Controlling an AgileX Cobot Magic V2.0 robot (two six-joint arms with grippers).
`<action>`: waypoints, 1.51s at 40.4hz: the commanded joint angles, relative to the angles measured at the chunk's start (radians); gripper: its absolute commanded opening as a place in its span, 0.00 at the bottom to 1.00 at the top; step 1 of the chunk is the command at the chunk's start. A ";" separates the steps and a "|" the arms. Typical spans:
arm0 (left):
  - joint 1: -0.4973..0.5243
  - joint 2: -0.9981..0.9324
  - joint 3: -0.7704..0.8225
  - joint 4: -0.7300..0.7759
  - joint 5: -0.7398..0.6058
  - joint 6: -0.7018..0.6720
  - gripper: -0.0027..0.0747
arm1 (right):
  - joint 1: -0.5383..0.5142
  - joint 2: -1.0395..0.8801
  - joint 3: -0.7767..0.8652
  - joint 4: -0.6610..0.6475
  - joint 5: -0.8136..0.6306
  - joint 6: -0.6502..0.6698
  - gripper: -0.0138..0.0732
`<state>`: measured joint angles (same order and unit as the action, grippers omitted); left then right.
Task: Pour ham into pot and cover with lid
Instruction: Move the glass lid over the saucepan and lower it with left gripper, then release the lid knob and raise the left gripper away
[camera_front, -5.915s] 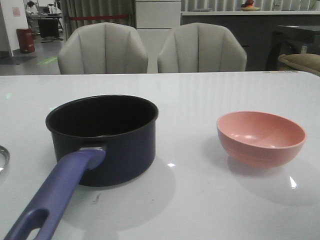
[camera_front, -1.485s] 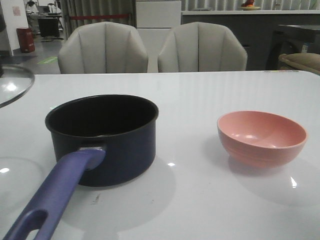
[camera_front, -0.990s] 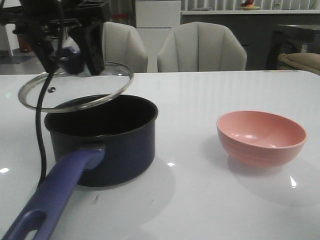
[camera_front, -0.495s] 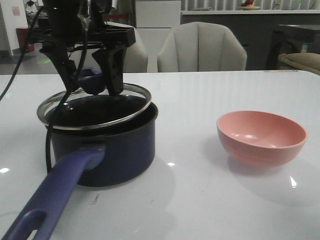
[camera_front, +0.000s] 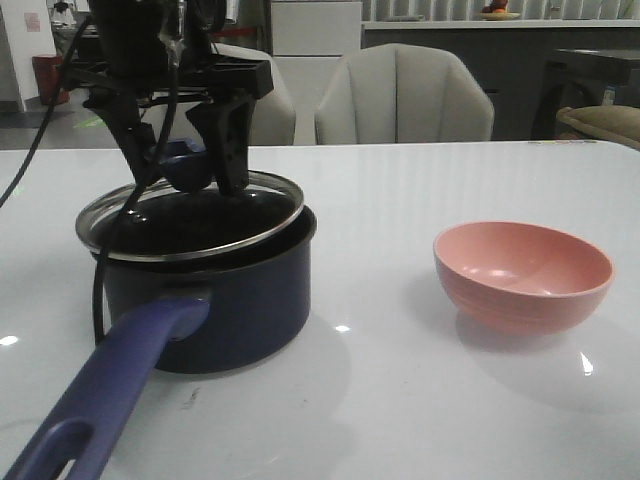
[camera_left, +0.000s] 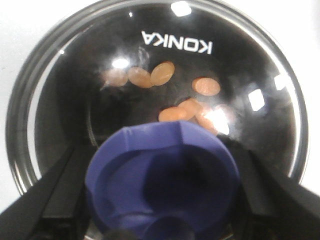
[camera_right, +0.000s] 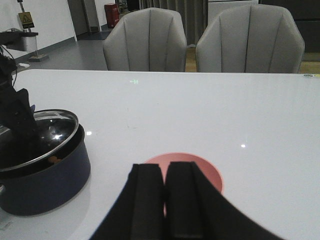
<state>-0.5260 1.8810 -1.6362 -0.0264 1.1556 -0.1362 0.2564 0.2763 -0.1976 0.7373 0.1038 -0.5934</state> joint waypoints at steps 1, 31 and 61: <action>-0.021 -0.045 -0.035 -0.006 -0.043 0.013 0.46 | 0.003 0.007 -0.026 0.008 -0.055 -0.011 0.34; -0.023 0.008 -0.042 -0.006 -0.023 0.020 0.66 | 0.003 0.007 -0.026 0.008 -0.055 -0.011 0.34; -0.021 -0.178 -0.074 0.084 0.000 0.029 0.79 | 0.003 0.007 -0.026 0.008 -0.055 -0.011 0.34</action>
<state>-0.5428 1.8219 -1.7386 0.0513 1.2210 -0.1033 0.2564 0.2763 -0.1976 0.7373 0.1038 -0.5934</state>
